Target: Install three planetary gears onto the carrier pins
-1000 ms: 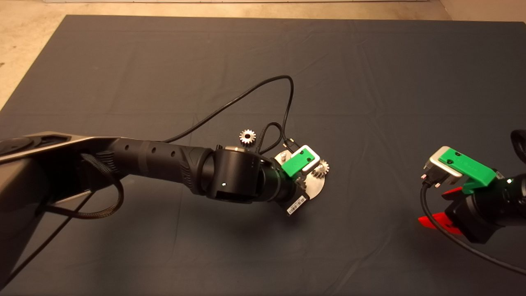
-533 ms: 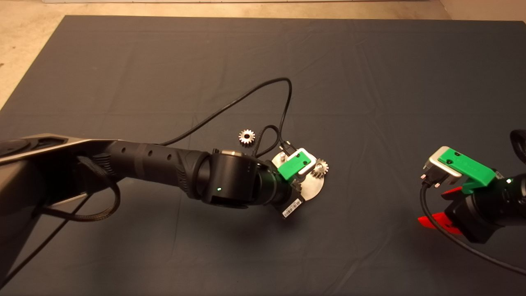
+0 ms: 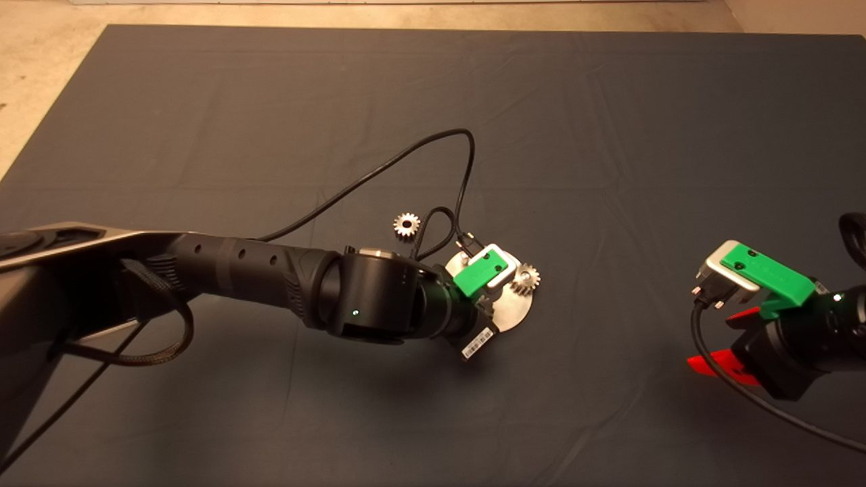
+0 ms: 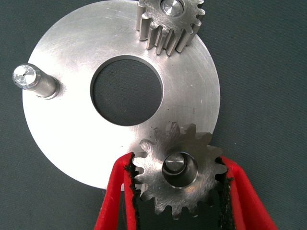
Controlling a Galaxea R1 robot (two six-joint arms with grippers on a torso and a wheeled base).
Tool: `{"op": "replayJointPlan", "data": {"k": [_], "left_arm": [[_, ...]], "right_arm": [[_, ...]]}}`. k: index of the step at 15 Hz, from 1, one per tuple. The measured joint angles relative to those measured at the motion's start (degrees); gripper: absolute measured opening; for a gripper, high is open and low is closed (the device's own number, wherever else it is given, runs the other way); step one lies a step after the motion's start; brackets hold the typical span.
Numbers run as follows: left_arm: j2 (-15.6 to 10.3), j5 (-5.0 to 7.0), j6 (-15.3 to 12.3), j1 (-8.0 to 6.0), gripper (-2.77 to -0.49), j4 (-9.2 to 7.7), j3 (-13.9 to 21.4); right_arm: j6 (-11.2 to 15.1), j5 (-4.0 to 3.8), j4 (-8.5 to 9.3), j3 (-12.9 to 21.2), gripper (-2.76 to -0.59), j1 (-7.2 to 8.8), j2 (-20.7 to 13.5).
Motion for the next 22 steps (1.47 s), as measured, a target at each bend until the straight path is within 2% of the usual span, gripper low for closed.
{"op": "replayJointPlan", "data": {"k": [12,13,17,20,21,22], "left_arm": [[-0.13,0.07,-0.01,0.12,-2.55,0.15,0.0],[-0.13,0.46,0.0,0.26,-2.55,0.11,-0.04],[-0.3,0.57,0.01,0.59,-2.35,0.09,-0.09],[-0.3,0.58,0.01,0.6,-2.34,0.06,-0.09],[-0.3,0.73,0.0,0.61,-2.25,-0.03,-0.09],[-0.35,1.5,0.01,0.64,-2.23,-0.44,-0.09]], "right_arm": [[0.0,-0.01,0.02,0.0,-1.5,0.01,-0.02],[0.0,0.0,0.02,0.0,-1.5,0.01,-0.02],[0.0,0.0,0.11,0.0,-1.5,0.01,-0.13],[0.0,-0.01,0.2,0.0,-1.5,0.01,-0.13],[0.0,-0.01,0.22,0.0,-1.5,0.01,-0.11],[0.0,-0.01,0.24,0.0,-1.5,0.01,-0.13]]}}
